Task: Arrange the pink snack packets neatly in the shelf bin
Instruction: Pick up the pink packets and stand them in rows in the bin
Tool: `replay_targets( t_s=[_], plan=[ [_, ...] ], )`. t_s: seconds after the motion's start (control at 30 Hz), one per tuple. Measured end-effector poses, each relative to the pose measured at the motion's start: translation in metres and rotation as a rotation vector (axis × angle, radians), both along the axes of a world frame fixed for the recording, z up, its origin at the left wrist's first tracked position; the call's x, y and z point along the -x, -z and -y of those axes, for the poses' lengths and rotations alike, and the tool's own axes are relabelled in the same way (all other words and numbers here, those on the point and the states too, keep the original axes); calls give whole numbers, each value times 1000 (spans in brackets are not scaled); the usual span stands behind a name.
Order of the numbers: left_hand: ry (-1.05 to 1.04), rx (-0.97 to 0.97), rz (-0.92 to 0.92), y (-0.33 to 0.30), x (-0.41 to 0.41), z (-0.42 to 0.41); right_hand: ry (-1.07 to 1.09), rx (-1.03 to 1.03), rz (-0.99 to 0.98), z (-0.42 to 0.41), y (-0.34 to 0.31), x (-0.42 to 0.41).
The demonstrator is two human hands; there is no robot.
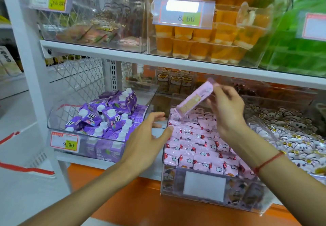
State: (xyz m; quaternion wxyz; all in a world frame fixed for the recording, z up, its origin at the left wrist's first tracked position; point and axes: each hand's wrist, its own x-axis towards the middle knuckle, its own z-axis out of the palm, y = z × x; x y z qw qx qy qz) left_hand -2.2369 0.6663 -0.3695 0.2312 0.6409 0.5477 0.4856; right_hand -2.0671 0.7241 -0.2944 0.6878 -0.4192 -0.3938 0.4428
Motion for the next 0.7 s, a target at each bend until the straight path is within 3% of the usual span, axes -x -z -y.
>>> replay_targets(
  t_s=[0.1, 0.23, 0.33, 0.43, 0.5, 0.6, 0.7],
  plan=[
    [-6, -170, -115, -7, -2, 6, -44, 52, -81, 29, 4, -19],
    [149, -391, -281, -19, -15, 17, -162, 135, -110, 51, 13, -24],
    [120, -529, -459, -21, -19, 19, -251, 179, -186, 56, 14, -24],
    [71, -558, -442, -25, -17, 19, -303, 219, -239, 58, 13, -29],
    [105, -379, -150, -29, -19, 20, -266, 193, -64, 56, 14, -31],
    [149, -126, 330, -36, -21, 19, -53, -100, 589, 59, 16, -36],
    [161, -96, 398, -39, -21, 19, -169, -337, 987, 66, 19, -34]
  ],
)
